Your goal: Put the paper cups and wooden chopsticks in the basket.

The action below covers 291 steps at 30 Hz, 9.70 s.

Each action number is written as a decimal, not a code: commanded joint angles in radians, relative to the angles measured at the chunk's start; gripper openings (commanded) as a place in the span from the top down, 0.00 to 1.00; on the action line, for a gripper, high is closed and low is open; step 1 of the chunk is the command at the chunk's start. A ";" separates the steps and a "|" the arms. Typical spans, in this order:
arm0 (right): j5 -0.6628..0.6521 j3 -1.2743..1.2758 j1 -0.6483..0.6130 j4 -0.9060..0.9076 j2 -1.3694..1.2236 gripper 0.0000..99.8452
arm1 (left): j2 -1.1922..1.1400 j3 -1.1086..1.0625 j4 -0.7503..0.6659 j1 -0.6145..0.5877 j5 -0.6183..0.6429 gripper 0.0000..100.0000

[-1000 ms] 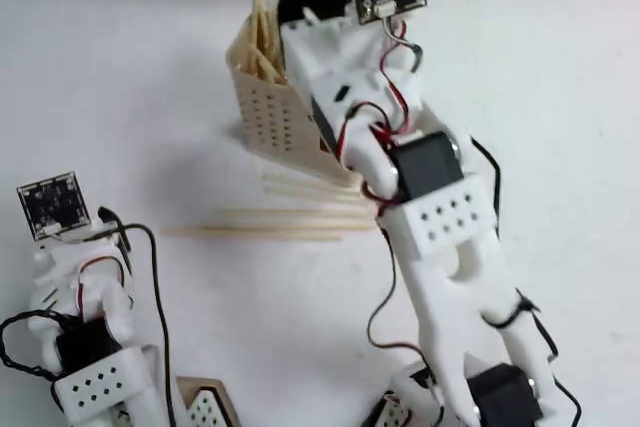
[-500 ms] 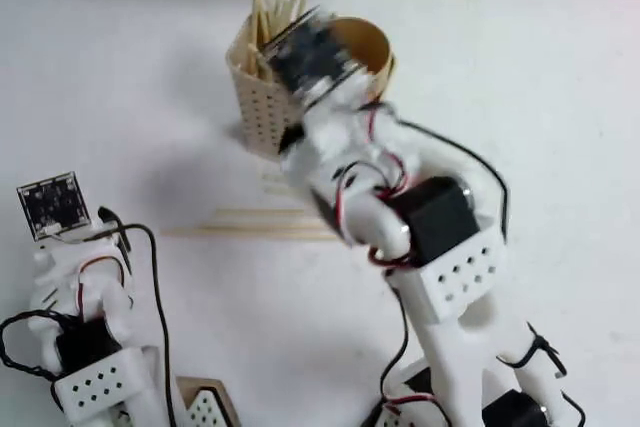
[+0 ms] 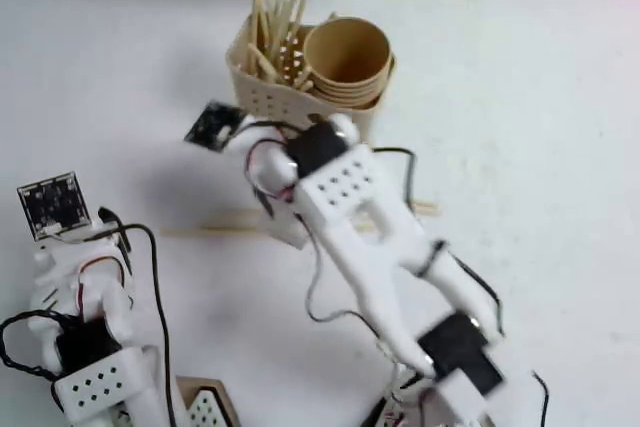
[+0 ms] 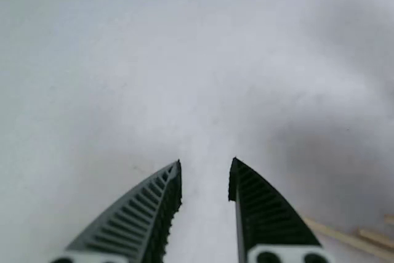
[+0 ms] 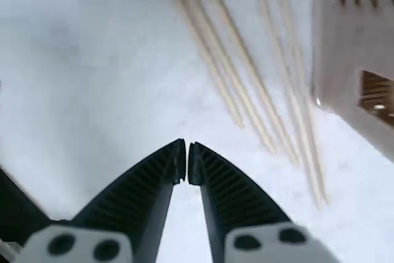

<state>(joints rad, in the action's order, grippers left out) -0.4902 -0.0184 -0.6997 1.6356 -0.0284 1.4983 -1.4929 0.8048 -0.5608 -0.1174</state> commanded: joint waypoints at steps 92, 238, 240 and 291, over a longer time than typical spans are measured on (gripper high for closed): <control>0.370 0.183 0.223 -1.354 0.269 0.87 | 0.028 -0.009 -0.061 -0.010 -0.034 0.86; 0.252 0.638 0.139 -1.960 0.536 0.98 | 0.028 -0.025 -0.083 -0.010 -0.034 0.86; 0.252 0.638 0.151 -1.986 0.506 0.98 | 0.028 -0.025 -0.083 -0.010 -0.034 0.86; 0.414 0.655 0.234 -1.538 0.610 0.98 | 0.028 -0.025 -0.083 -0.008 -0.035 0.86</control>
<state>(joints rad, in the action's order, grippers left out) -0.0806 0.6337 -0.4695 -0.0476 0.4503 1.4983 -1.5205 0.7419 -0.5608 -0.1404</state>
